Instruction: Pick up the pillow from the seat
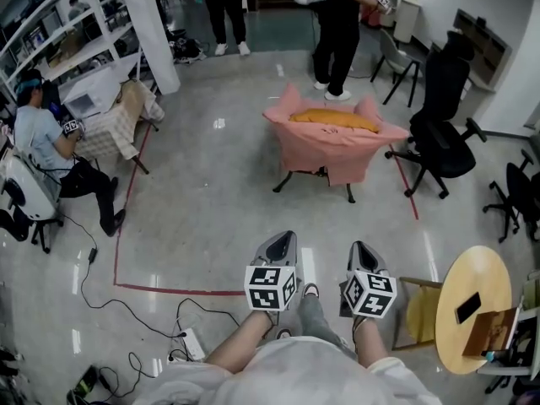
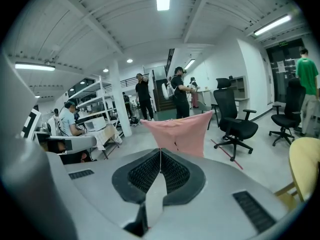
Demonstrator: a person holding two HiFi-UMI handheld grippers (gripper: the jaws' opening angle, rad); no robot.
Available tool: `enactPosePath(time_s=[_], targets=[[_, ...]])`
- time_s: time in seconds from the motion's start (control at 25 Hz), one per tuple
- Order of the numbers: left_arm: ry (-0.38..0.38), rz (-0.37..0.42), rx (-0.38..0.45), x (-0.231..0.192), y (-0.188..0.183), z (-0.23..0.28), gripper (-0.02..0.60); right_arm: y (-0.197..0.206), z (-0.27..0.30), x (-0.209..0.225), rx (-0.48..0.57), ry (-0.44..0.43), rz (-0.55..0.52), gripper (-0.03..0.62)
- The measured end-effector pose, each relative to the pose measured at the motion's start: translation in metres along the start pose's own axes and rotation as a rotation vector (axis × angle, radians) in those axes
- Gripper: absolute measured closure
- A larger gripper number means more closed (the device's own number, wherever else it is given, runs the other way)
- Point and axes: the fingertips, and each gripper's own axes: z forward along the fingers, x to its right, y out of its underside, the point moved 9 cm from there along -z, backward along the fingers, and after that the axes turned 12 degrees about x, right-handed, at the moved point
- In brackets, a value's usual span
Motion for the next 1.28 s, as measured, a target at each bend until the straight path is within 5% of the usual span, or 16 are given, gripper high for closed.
enactPosePath(time_s=[1.28], targets=[[-0.071, 0.024, -0.047, 0.003, -0.027, 0.248, 0.574, -0.074, 0.217, 0.137, -0.065, -0.045, 0.004, 0.565]])
